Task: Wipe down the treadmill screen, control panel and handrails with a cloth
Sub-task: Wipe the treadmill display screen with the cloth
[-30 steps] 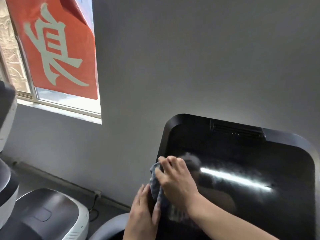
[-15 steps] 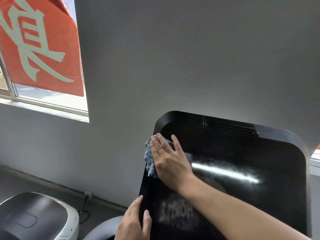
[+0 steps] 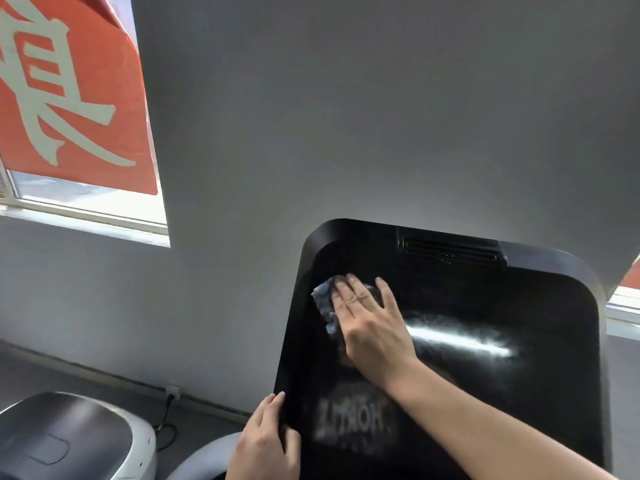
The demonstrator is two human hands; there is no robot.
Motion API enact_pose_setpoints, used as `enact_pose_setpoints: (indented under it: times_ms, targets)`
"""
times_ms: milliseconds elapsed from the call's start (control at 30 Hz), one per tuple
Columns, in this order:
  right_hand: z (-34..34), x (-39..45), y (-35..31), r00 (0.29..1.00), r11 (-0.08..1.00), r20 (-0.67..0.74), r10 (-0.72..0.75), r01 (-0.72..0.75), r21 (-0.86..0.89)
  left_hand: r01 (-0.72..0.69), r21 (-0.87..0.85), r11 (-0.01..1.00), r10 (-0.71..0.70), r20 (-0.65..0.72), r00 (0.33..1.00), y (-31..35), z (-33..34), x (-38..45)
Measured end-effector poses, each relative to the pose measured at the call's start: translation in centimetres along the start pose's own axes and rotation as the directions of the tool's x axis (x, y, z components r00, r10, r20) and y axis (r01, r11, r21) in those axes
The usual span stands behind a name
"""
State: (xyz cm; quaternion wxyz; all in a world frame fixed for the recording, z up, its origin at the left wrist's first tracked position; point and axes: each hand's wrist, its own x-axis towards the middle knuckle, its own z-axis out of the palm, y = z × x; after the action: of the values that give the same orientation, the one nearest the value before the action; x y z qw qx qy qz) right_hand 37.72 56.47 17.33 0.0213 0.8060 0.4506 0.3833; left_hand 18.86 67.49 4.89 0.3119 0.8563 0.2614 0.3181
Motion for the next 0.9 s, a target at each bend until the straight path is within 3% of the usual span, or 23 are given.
enact_pose_setpoints:
  times_ms: [100,267,400,467,567,667,800,900]
  targets:
    - [-0.6,0.3,-1.6,0.981,0.981,0.016,0.193,-0.193,0.012,0.008,0.02,1.0,-0.009,0.031,0.999,0.2,0.1,0.1]
    - [0.3,-2.7,-6.2,0.987,0.987,0.08,-0.14,0.146,-0.068,0.014,0.058,0.998,-0.019,0.08,0.997,0.2,-0.2,0.1]
    - [-1.1,-0.8,-6.1,0.995,0.996,0.062,-0.079,0.082,-0.046,0.026,0.062,0.998,-0.03,0.073,0.997,0.5,0.0,0.0]
    - [-1.0,-0.9,-7.5,0.989,0.989,0.017,-0.148,0.148,-0.009,0.033,0.024,0.999,-0.035,0.082,0.996,0.7,0.1,0.0]
    - [0.7,-2.7,-9.9,0.927,0.929,0.057,-0.37,0.369,0.029,-0.048,0.002,0.999,0.048,0.096,0.994,0.4,0.1,0.0]
    - [2.1,-2.6,-9.2,0.871,0.883,0.151,-0.467,0.47,0.017,-0.077,0.02,0.997,0.076,0.058,0.995,-0.8,0.3,-0.2]
    - [1.5,2.7,-5.0,0.902,0.911,0.127,-0.412,0.411,0.035,-0.046,-0.009,0.999,0.047,0.07,0.996,-0.3,-0.1,-0.2]
    - [-1.2,8.4,-0.1,0.967,0.977,0.142,-0.21,0.213,-0.005,-0.002,-0.025,1.0,0.005,0.121,0.993,1.1,-0.4,-0.2]
